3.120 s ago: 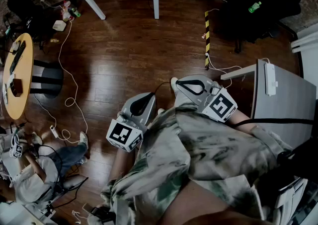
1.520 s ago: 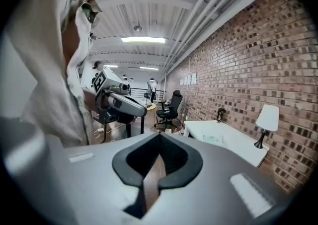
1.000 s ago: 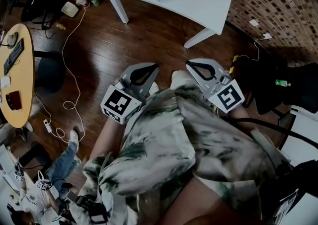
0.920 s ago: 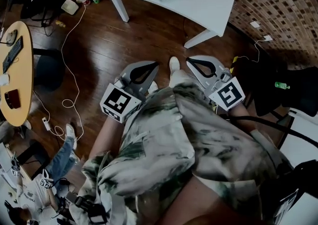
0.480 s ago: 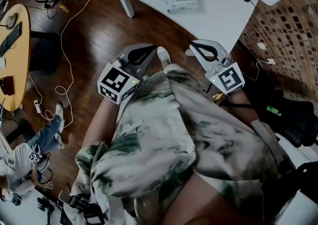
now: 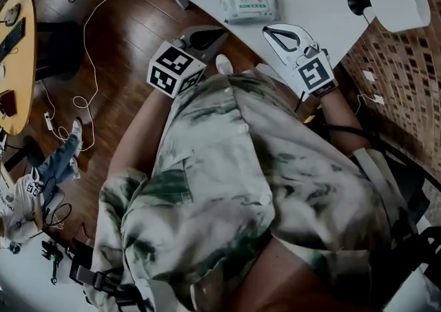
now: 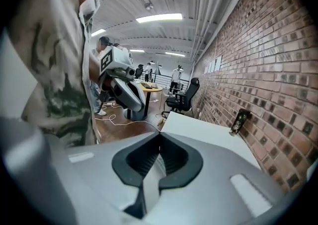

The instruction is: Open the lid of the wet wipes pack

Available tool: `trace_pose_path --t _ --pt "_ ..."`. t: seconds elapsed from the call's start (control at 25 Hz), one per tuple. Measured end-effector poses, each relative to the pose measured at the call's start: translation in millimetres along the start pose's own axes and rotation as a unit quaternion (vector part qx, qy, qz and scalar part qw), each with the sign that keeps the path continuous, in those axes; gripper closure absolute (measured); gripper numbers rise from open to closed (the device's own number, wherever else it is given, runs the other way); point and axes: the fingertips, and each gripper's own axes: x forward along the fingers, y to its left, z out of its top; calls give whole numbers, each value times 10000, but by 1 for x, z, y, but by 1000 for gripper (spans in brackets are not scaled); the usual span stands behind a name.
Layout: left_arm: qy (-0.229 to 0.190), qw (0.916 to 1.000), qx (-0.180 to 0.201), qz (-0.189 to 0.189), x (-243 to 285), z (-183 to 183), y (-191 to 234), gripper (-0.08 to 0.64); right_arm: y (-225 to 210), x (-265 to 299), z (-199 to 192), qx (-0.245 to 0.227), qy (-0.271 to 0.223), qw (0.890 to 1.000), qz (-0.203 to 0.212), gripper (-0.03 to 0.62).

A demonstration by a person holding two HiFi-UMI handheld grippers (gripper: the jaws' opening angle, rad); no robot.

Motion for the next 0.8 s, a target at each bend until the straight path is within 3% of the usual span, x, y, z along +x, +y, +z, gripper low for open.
trace_pose_path --t 0.2,0.24,0.32,0.6,0.8 --pt "281 9994 -163 75 47 -14 24 560 -19 28 -30 -280 219 9986 401 576" --pt "335 9992 -209 89 55 -17 30 560 -22 34 -35 -317 257 9980 478 538" --pt "456 9984 -300 132 69 -24 40 561 -27 44 -43 -371 310 9971 596 528" --pt "897 9946 -447 260 98 -52 55 561 -34 67 -69 -704 650 9919 833 531" --pt "975 9933 -527 326 110 -61 60 560 -32 81 -83 -1136 864 9860 862 529"
